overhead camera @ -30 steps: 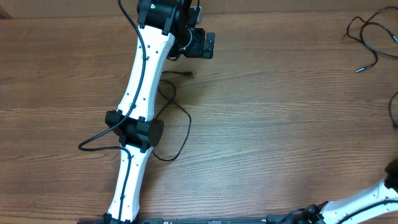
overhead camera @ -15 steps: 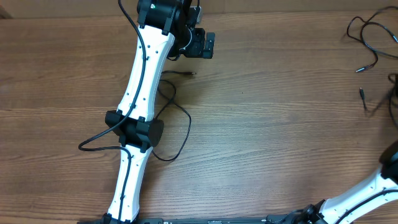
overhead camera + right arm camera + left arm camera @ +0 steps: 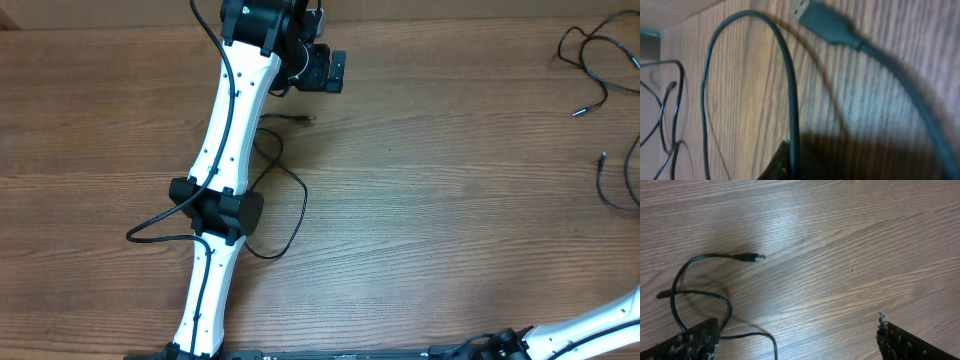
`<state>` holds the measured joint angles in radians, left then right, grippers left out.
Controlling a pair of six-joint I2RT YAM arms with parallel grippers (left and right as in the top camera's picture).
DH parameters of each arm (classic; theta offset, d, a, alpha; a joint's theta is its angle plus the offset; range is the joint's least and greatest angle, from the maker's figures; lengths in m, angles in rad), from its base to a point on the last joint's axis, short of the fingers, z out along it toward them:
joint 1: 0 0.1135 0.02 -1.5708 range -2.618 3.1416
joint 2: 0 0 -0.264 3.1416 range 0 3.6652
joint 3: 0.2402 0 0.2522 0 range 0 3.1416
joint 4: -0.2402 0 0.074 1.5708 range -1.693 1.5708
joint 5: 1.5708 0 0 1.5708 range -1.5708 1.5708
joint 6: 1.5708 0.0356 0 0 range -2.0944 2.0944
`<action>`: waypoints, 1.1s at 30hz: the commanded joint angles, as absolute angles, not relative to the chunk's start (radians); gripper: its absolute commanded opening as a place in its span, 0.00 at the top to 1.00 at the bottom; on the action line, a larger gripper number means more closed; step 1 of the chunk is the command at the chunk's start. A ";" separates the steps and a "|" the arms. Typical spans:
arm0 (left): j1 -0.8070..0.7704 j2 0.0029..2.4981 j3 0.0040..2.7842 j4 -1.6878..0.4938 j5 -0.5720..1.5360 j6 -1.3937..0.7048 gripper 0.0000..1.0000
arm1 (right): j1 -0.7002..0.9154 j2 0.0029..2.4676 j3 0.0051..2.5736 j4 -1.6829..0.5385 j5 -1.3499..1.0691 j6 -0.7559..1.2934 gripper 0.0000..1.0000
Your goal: Untangle cables
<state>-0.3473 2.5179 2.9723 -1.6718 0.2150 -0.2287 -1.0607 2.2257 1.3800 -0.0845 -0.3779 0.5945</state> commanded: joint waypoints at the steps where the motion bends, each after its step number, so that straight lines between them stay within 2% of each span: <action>1: -0.348 2.493 2.986 -1.658 0.207 -0.217 0.00 | -1.064 2.240 1.374 -0.131 -0.346 0.562 0.61; 3: -0.348 2.493 2.986 -1.657 0.207 -0.217 0.00 | -1.059 2.240 1.374 -0.137 -0.346 0.563 0.35; 5: -0.348 2.493 2.985 -1.659 0.207 -0.217 0.00 | -1.053 2.240 1.374 -0.138 -0.346 0.563 0.00; 15: -0.348 2.498 2.980 -1.664 0.207 -0.217 0.00 | -1.011 2.186 1.377 -0.173 -0.327 0.590 0.00; 24: -0.348 2.498 2.975 -1.660 0.207 -0.217 0.00 | -0.993 2.044 1.410 -0.423 0.105 0.871 0.00; 33: -0.350 2.498 2.875 -1.633 0.207 -0.216 0.00 | -0.979 2.043 1.410 -0.441 -0.098 0.918 0.00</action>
